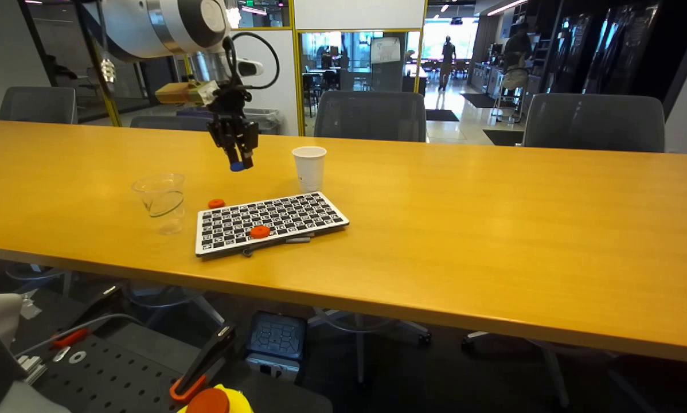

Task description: Put the orange objects in the white cup and the blue object in the glass cup

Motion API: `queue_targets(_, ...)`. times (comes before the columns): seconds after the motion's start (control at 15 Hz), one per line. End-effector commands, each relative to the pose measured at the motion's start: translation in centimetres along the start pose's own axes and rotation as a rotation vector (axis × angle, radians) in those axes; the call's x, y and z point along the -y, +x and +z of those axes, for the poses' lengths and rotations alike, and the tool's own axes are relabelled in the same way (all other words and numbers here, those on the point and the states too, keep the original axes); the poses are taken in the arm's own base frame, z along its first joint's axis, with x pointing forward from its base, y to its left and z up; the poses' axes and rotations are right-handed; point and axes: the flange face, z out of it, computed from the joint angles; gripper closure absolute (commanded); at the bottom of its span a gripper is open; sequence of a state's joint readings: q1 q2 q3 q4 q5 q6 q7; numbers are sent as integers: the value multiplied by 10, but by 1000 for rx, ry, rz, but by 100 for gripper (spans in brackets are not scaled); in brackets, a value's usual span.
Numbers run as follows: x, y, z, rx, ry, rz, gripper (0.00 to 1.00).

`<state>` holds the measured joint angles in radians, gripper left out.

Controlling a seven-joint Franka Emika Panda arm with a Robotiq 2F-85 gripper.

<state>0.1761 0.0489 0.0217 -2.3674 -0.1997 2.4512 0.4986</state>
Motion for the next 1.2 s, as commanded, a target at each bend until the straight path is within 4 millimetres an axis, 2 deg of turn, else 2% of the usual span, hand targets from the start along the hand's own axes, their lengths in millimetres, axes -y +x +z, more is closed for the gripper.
queue_targets(0.0, 19, -38, -34, -32, -21, -47, 75)
queue_targets(0.2, 42, -67, -44, -37, -26, -71, 75)
queue_targets(0.47, 69, -107, -47, -44, -40, -105, 75)
queue_targets(0.8, 91, -151, -46, -48, -51, -155, 75)
queue_targets(1.0, 98, -166, -45, -57, -57, -178, 75)
queue_targets(1.13, 99, -170, -46, -57, -53, -188, 75)
